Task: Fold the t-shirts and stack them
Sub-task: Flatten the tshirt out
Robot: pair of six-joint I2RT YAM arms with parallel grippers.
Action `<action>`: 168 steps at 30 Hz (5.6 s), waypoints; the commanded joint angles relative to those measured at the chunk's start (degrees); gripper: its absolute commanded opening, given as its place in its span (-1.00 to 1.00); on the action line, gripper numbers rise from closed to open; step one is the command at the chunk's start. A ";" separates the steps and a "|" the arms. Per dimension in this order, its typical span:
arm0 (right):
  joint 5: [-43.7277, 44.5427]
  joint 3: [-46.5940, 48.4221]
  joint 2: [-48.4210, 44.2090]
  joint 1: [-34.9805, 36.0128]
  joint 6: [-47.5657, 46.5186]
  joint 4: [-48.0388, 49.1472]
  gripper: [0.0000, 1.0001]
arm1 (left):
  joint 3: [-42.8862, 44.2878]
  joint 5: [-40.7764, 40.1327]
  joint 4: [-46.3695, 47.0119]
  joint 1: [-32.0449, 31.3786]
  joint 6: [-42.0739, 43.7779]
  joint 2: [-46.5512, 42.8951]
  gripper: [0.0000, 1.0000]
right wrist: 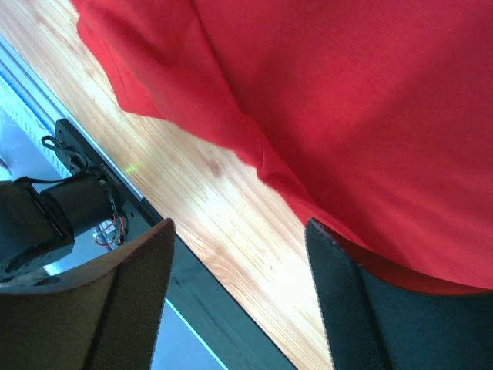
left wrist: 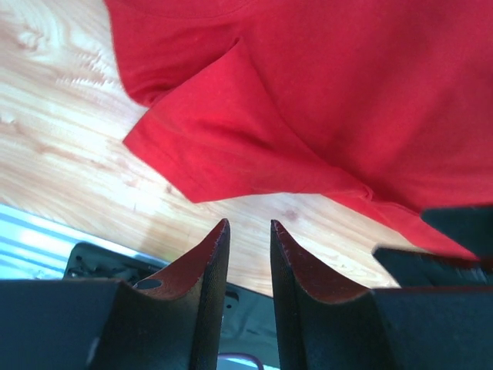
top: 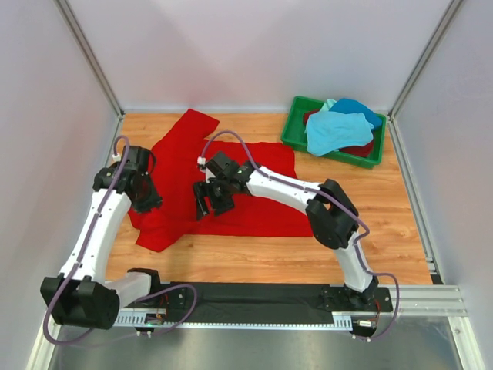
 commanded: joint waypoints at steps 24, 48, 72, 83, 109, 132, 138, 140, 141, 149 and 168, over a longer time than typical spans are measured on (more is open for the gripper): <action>33.43 -4.16 5.63 17.47 44.50 21.06 0.16 | 3.71 -21.61 -11.41 -0.13 -6.35 -10.34 -0.29; 25.12 4.85 6.71 19.32 12.64 -3.76 -0.99 | 1.61 -25.83 -4.83 -0.21 2.26 -17.63 -0.38; 23.76 -9.86 -11.51 -8.51 -3.63 -14.82 0.31 | 1.25 2.81 9.50 -0.04 5.61 14.07 -0.20; 29.15 -3.89 0.18 -17.41 -12.09 -11.39 0.31 | 11.61 2.38 16.18 6.81 8.16 45.27 -0.27; 18.52 -16.78 -18.34 -22.42 -6.75 -12.72 0.40 | -14.54 10.18 8.97 9.19 -7.82 7.78 -0.34; 6.90 -35.08 -26.88 -28.49 1.71 -1.90 0.11 | -32.05 16.17 12.47 8.31 -19.43 5.56 -0.45; 6.81 -37.27 -28.64 -28.49 1.97 -1.11 0.11 | -30.21 14.43 9.95 8.31 -19.43 7.51 -0.14; 6.73 -37.89 -28.82 -28.58 2.23 -0.84 0.11 | -29.86 12.85 9.25 8.22 -20.14 4.88 -0.06; 6.47 -38.07 -28.64 -28.67 2.32 -0.58 0.11 | -29.51 12.14 8.81 8.31 -20.32 4.17 0.04; 4.71 -38.77 -28.12 -28.50 2.50 0.74 0.11 | -30.64 10.72 11.16 9.45 -22.16 4.85 0.22; 5.76 -42.91 -31.37 -28.58 6.01 1.71 0.11 | -35.13 15.29 17.68 14.29 -19.79 4.43 -1.00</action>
